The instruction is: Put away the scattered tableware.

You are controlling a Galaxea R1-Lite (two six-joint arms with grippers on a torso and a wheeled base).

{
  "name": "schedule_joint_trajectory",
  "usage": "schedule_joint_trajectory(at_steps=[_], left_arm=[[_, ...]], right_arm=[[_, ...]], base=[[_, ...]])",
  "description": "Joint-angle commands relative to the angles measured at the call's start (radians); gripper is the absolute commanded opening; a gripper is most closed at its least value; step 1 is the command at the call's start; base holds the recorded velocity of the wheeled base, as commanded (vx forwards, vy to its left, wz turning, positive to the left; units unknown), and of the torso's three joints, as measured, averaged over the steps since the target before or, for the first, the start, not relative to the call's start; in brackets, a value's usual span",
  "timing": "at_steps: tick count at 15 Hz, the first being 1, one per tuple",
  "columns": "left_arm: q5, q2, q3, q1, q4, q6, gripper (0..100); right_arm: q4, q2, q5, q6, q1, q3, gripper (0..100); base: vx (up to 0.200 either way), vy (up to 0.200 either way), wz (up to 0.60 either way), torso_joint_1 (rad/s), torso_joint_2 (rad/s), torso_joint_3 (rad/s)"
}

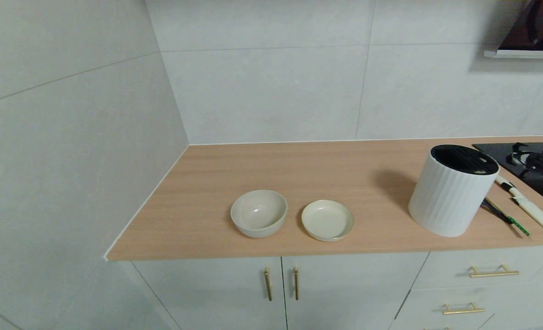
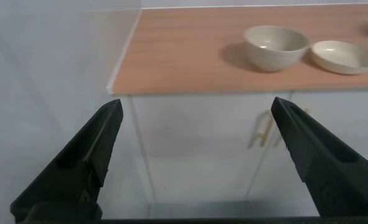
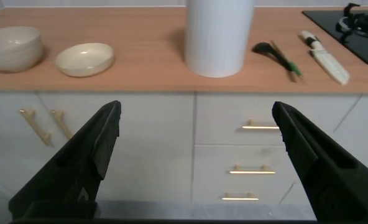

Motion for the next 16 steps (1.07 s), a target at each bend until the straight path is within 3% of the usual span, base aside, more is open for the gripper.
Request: schedule_joint_trajectory(at_steps=[1,12,16], left_arm=[[0.0,0.0,0.0,0.0,0.0,0.0,100],[0.0,0.0,0.0,0.0,0.0,0.001,100],[0.0,0.0,0.0,0.0,0.0,0.0,100]], right_arm=[[0.0,0.0,0.001,-0.001,0.0,0.0,100],[0.0,0.0,0.0,-0.001,0.0,0.0,100],[0.0,0.0,0.0,-0.001,0.0,0.0,100]], base=[[0.0,0.0,0.0,0.0,0.0,0.0],[0.0,0.0,0.0,0.0,0.0,0.0],[0.0,0.0,0.0,-0.154,0.34,0.182]])
